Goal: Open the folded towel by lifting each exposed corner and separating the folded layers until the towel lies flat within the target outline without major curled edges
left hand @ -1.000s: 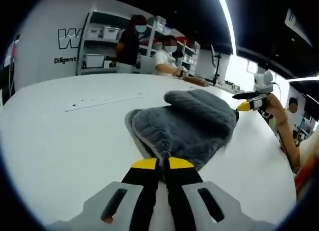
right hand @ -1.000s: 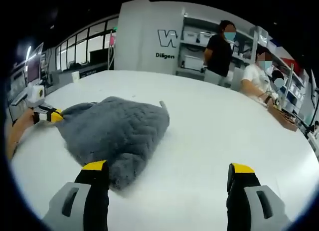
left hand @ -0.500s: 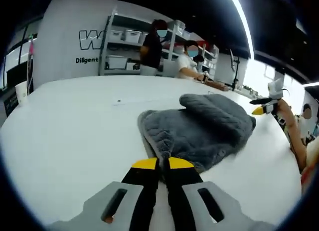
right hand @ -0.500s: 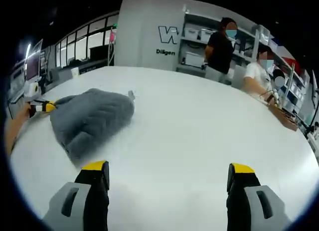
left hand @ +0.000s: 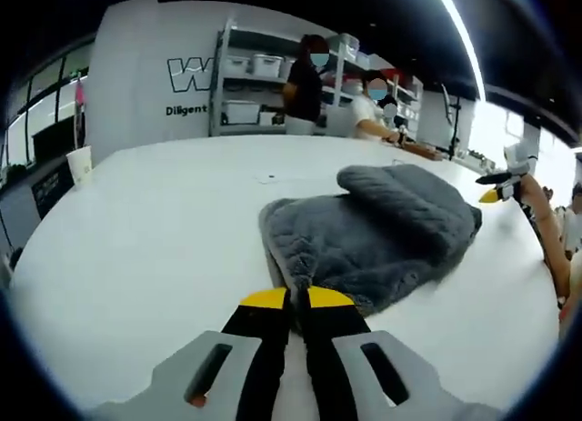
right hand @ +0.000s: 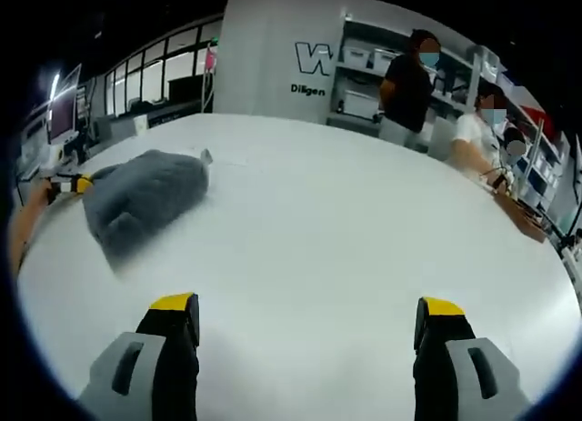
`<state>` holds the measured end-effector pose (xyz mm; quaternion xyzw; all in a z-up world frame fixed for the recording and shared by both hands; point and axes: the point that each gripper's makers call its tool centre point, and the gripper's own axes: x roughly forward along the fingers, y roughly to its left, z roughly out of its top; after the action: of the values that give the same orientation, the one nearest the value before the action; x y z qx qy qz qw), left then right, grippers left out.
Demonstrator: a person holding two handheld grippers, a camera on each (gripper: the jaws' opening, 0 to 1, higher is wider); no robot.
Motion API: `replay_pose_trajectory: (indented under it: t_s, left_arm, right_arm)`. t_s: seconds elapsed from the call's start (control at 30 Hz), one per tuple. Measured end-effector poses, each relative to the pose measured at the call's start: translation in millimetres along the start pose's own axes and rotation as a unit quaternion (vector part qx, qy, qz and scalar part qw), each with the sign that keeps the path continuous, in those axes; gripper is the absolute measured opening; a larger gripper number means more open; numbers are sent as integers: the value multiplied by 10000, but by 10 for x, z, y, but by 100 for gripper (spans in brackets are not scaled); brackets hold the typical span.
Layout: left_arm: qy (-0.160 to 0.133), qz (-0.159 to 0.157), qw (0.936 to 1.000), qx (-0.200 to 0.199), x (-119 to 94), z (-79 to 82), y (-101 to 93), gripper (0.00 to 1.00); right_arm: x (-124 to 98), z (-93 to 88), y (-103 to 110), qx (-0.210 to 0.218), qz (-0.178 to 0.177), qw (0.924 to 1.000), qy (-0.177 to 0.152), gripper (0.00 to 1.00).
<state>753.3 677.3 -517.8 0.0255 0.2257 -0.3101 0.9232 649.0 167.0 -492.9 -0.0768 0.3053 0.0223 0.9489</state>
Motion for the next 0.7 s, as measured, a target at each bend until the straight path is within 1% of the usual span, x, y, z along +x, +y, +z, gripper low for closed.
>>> replay_pose_trajectory:
  t_s: [0.17,0.27,0.43,0.7]
  left_arm:
    - [33,92,10000,-11,-122,-54,61,4]
    - [65,112,9999,-15,-175,-77,62,4]
    - [166,148,9997,128,-280,-129,47,4]
    - [235,151,9995,177,-404,-192,33,4]
  right_arm:
    - [-6,-13,14,5,3,10000,12,99]
    - [-7,-26,23,5,1,10000,30,99]
    - [-25,-33,57,-1,6,10000,29,99]
    - [-41,-56,123,-40,34,10000,58,99]
